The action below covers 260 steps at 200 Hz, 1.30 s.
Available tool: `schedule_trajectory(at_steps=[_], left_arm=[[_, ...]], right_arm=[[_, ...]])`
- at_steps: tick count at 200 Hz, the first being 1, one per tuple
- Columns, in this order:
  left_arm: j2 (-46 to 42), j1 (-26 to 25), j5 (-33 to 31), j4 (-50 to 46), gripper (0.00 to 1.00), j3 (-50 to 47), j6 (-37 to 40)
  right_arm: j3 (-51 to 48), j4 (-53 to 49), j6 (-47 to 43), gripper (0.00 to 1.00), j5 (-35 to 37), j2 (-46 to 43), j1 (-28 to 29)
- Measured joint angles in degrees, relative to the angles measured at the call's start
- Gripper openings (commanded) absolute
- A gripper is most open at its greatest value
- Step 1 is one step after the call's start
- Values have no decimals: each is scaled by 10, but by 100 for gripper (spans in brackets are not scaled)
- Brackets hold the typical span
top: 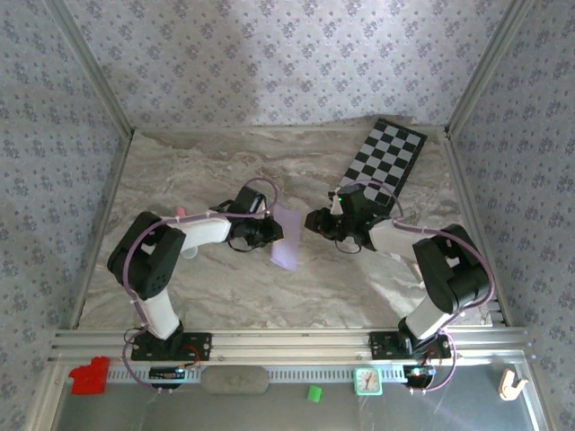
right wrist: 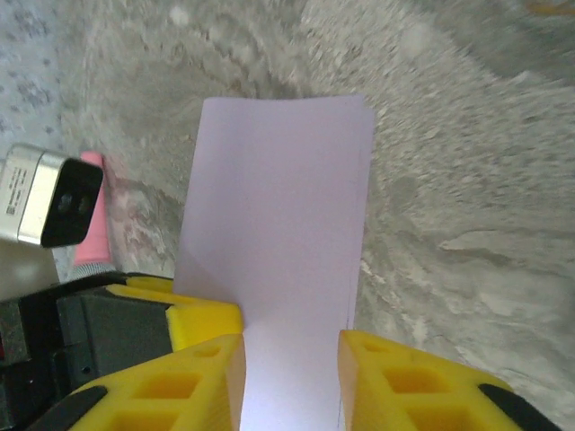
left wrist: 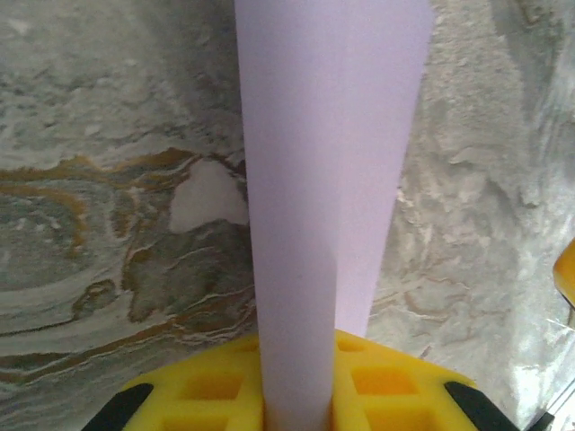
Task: Fold a paper plane with a square sheet of paper (pick it up from the middle)
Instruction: First fold the square sheet of paper in half at the center of the table, then hold the square sheet of paper at the center of the table.
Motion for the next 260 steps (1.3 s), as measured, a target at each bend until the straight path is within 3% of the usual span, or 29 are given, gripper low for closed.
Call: schedule_trajectory(at_steps=[72, 141, 210, 260], left_arm=[[10, 0, -13, -14, 18, 0, 5], [13, 0, -13, -20, 21, 0, 9], [-1, 1, -40, -71, 39, 14, 17], [0, 3, -54, -112, 43, 32, 28]], right_arm=[[72, -48, 0, 18, 23, 78, 57], [118, -108, -1, 17, 33, 137, 66], [152, -164, -24, 17, 49, 145, 68], [155, -167, -30, 17, 44, 145, 68]])
